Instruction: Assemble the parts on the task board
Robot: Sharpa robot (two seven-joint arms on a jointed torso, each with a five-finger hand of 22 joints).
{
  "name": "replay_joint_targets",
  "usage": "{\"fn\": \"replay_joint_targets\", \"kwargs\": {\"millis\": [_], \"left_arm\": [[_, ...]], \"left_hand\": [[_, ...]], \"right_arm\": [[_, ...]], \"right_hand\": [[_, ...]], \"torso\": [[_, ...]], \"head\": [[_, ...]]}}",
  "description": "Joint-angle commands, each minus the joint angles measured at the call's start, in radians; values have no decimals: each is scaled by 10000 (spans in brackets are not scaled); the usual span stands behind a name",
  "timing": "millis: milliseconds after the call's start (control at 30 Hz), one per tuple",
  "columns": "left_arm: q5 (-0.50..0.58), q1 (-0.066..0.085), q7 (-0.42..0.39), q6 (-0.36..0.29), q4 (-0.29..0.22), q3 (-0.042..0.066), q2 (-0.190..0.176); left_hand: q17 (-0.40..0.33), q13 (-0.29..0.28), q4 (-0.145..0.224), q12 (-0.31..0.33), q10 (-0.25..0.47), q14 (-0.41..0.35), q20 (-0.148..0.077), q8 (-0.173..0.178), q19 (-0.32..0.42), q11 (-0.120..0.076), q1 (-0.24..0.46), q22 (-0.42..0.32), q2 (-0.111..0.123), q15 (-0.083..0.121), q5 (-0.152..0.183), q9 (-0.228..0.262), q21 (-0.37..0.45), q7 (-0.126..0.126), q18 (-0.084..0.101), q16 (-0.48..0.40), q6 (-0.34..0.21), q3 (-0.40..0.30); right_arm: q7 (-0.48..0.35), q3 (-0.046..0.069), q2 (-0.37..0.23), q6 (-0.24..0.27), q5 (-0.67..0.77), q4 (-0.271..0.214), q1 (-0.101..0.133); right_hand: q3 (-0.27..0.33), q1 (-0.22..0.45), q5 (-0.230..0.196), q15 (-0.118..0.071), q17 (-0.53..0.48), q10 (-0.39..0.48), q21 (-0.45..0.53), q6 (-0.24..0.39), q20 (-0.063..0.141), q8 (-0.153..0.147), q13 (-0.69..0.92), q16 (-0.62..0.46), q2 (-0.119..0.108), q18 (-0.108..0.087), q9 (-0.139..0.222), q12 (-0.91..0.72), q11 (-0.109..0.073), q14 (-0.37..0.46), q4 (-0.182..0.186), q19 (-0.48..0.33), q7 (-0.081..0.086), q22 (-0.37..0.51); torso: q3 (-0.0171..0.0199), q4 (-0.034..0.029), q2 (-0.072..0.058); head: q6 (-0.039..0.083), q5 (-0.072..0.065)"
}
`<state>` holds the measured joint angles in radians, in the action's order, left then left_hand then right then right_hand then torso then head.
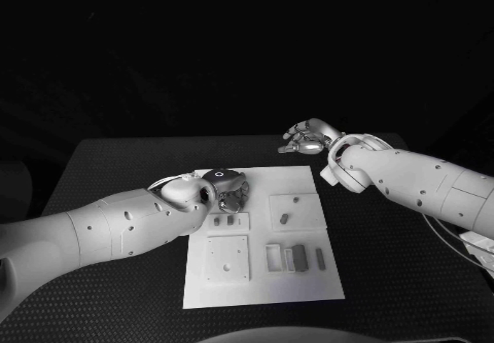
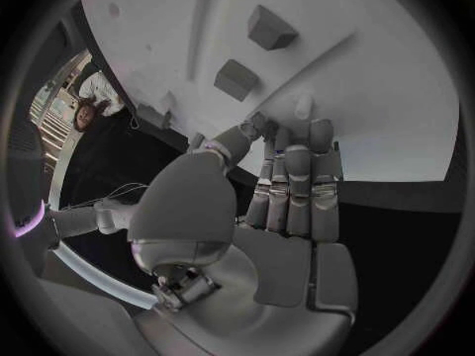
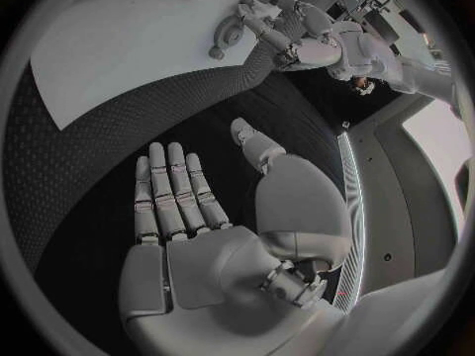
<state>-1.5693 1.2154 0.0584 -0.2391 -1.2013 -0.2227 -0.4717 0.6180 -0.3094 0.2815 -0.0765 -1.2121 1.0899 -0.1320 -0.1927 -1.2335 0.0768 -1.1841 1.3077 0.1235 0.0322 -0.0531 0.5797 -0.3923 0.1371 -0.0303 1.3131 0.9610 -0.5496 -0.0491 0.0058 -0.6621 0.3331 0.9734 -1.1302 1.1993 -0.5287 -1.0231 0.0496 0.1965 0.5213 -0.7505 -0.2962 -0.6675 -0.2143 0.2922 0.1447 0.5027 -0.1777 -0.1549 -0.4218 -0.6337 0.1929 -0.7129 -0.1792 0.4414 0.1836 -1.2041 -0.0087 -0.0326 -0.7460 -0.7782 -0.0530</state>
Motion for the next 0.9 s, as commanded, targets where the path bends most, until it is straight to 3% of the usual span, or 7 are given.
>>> {"fn": "replay_joint_targets", "kwargs": {"millis": [33, 300, 900], "left_arm": [[-80, -22, 53, 216, 30, -7, 42], [-81, -36, 47, 281, 53, -11, 63], [-153, -49, 68, 328, 76, -13, 82]], "left_hand": [[-15, 13, 0, 41, -82, 100, -12, -56, -90, 16, 8, 251, -118, 16, -5, -15, -54, 4, -683, 45, 104, -53], [-55, -15, -13, 19, -194, 176, -27, -126, -133, -18, 54, 249, -205, 47, -4, -39, -139, -10, -698, 79, 218, -84], [-248, -249, 36, -118, -983, 547, -264, -527, -317, -333, -140, 229, -472, 355, -3, -64, -422, -223, -625, 140, 980, -478]], "right_arm": [[-116, 2, 8, -103, 22, -24, -6], [-116, 2, 9, -104, 22, -26, -8], [-118, 2, 13, -116, 22, -29, -15]], "right_hand": [[64, -39, 4, -18, -12, 72, 67, 75, 22, 47, -16, -46, 61, 163, 10, 46, 4, -42, -2, 60, 633, -18], [68, -37, 4, -18, -16, 71, 73, 75, 22, 49, -20, -50, 66, 163, 11, 45, 4, -45, -5, 62, 633, -24], [74, -30, 4, -19, -23, 69, 83, 74, 22, 54, -28, -56, 76, 164, 13, 44, 4, -52, -8, 65, 633, -33]], "torso": [[-3, -1, -4], [0, -8, 1], [1, 1, 1]], "head": [[-7, -6], [-14, -10], [-7, -4]]}}
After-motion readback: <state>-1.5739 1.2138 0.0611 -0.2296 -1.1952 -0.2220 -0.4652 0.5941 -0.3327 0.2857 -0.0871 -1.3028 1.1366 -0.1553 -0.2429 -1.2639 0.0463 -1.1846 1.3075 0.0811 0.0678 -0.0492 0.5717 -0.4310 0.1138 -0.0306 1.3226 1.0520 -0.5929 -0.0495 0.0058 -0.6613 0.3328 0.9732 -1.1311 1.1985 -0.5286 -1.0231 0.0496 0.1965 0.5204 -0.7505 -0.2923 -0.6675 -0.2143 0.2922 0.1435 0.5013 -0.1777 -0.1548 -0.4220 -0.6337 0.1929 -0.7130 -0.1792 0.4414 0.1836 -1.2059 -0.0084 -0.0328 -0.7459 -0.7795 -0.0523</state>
